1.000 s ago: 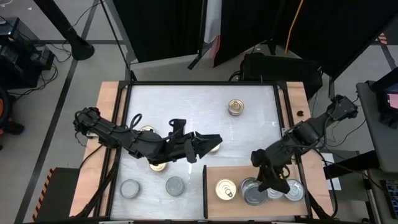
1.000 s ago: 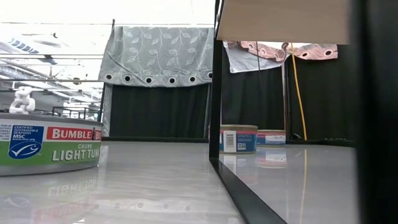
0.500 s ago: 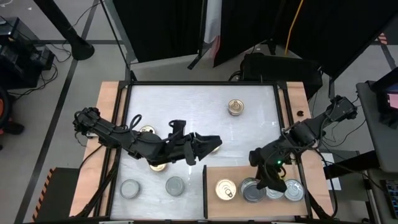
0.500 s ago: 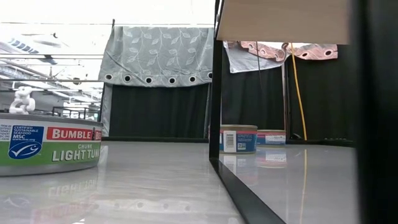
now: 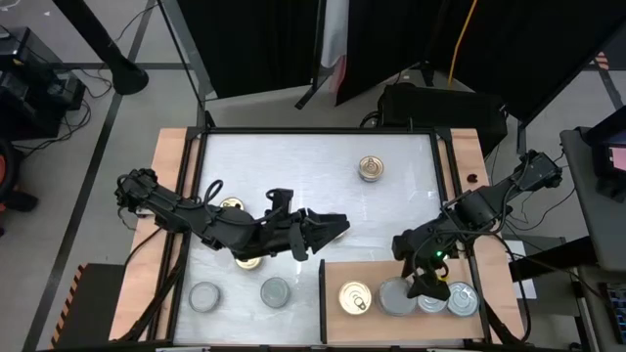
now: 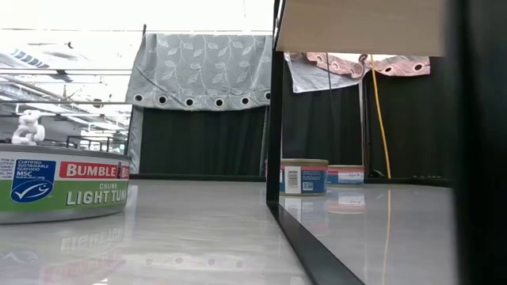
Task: Stack canned seafood by type on shelf
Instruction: Stack the green tuna can on top of the other green tuna can on the shelf
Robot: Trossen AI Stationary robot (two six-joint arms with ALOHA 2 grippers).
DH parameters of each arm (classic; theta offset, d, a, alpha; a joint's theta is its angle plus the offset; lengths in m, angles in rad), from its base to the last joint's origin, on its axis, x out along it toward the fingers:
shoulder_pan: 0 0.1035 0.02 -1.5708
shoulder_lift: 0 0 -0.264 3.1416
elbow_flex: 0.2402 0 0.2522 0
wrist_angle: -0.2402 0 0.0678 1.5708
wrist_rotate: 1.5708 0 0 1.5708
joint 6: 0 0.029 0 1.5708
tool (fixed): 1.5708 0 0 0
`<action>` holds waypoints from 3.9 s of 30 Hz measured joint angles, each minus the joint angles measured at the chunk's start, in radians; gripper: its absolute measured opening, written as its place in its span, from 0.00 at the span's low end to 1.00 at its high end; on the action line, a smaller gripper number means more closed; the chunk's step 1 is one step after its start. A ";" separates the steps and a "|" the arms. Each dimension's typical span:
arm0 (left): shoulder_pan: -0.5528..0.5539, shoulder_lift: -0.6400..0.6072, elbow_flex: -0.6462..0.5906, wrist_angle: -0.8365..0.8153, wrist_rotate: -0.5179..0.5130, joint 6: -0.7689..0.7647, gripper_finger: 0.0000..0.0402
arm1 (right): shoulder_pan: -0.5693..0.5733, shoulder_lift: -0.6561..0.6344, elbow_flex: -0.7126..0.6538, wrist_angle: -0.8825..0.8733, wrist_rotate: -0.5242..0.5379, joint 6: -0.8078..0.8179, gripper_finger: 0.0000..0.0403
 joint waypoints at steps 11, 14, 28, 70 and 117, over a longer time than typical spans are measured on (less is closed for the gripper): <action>0.000 0.000 0.000 -0.013 0.000 0.060 0.75 | 0.000 -0.021 0.015 -0.046 0.003 0.029 0.79; 0.000 0.000 0.000 -0.034 0.000 0.097 0.75 | 0.000 -0.035 0.078 -0.137 0.014 0.047 0.79; -0.190 0.001 0.000 -0.549 0.341 -0.262 0.60 | 0.076 -0.131 0.432 -0.413 0.447 0.135 0.69; -0.280 0.387 0.053 -1.375 0.564 -1.080 0.11 | 0.073 -0.184 0.436 -0.580 0.808 0.125 0.62; -0.214 0.339 -0.140 -1.229 0.699 -0.906 0.00 | 0.073 -0.183 0.436 -0.585 0.812 0.088 0.62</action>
